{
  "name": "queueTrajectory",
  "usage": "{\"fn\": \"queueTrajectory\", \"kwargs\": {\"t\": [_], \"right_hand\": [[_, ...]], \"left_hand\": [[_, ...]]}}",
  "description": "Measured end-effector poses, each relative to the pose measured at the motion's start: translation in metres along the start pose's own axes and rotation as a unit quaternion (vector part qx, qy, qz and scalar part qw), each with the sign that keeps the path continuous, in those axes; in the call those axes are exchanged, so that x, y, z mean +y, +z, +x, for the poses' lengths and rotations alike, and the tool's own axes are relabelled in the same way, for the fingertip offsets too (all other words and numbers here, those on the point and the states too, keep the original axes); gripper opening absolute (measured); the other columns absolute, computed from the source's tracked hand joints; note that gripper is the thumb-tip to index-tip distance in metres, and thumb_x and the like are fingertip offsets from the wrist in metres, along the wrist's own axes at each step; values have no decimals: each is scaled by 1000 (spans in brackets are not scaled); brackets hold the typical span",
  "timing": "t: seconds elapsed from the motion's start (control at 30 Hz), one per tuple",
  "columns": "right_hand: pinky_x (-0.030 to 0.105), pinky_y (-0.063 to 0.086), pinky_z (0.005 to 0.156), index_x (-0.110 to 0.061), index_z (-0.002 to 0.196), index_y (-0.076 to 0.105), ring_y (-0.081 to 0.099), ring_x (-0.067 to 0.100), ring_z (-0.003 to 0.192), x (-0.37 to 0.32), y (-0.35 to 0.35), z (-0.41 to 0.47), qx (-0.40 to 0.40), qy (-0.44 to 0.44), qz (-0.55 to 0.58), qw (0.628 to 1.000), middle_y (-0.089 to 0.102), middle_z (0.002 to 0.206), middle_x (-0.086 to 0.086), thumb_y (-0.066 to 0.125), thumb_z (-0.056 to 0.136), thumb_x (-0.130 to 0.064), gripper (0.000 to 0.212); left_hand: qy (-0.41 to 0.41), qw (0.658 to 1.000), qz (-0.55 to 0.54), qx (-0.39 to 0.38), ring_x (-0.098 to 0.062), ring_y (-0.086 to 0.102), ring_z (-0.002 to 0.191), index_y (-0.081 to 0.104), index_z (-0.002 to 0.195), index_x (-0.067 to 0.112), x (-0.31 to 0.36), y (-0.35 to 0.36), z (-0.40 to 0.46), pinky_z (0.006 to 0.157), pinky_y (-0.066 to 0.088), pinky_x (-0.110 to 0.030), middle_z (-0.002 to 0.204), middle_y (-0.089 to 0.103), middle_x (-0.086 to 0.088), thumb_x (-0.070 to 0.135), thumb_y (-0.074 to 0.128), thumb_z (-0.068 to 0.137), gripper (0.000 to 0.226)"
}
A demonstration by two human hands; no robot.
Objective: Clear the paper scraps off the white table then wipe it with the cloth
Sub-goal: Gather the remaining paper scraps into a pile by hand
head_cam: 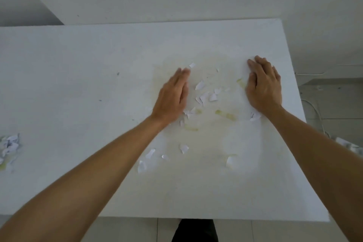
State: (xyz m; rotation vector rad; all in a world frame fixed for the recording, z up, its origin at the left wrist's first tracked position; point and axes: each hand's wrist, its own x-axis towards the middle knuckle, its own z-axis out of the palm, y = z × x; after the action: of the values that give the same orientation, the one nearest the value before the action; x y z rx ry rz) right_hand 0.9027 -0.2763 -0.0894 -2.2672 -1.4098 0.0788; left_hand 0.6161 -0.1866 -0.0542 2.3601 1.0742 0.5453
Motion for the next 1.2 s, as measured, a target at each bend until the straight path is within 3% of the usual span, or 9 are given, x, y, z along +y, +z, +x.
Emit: {"fn": "queueTrajectory", "kwargs": {"t": [0.17,0.27,0.4,0.53,0.63,0.73,0.9,1.07,1.2], "right_hand": [[42,24,122,-21,144,53,34,20,148,0,-3,1,7,-4,5,1000,44,155,0,38,104,-19,42],[43,25,122,-21,144,52,34,19,148,0,-4,2,5,-4,5,1000,43,155,0,38,105,-18,42],[43,25,122,-20,144,52,35,20,147,-1,-2,1,9,-1,1,1000,44,155,1,38,104,-18,42],[44,25,122,-20,144,52,35,20,147,-3,-2,1,5,4,1,1000,44,155,0,37,104,-18,43],[44,24,122,-20,144,52,35,19,148,-1,-4,1,0,2,1,1000,43,155,0,36,103,-18,44],[43,25,121,-21,144,53,35,18,147,3,-3,2,4,-3,7,1000,44,155,-2,37,103,-17,44],[42,25,121,-20,142,55,37,17,147,4,-1,3,10,-4,17,1000,46,153,-2,36,101,-14,46],[42,22,123,-19,145,52,35,18,148,5,-2,2,-4,-1,22,1000,43,155,-1,37,97,-7,52],[45,26,123,-14,145,54,36,22,148,8,-4,1,-17,-17,59,998,44,156,3,36,99,-4,50]], "left_hand": [[45,988,78,-126,-25,15,154,32,155,15,-6,11,59,122,16,-53,165,22,-7,29,32,108,49],[113,979,60,-158,-24,30,149,45,148,6,-2,11,49,120,30,-46,158,38,-10,25,34,108,45],[280,943,79,-158,-29,62,121,66,125,2,-4,-5,-6,96,53,-39,131,65,-15,25,39,107,40],[288,949,94,-89,-32,59,84,67,98,-1,-7,-12,-9,76,51,-45,96,66,-16,13,47,102,24],[222,963,141,-58,-32,58,102,62,115,1,-1,-1,23,80,50,-45,114,62,-15,10,47,100,23],[188,961,156,-133,-26,34,146,39,150,10,12,25,51,113,34,-44,156,40,-8,29,35,106,48],[183,954,138,-191,-21,25,151,40,151,9,24,37,36,122,23,-46,162,32,-5,38,20,107,56],[312,918,201,-139,-24,54,133,61,134,7,4,5,-29,106,43,-42,143,58,-7,30,32,109,45],[333,914,220,-72,-28,66,94,69,99,5,2,-22,-55,78,49,-39,103,71,-9,22,45,106,30]]}}
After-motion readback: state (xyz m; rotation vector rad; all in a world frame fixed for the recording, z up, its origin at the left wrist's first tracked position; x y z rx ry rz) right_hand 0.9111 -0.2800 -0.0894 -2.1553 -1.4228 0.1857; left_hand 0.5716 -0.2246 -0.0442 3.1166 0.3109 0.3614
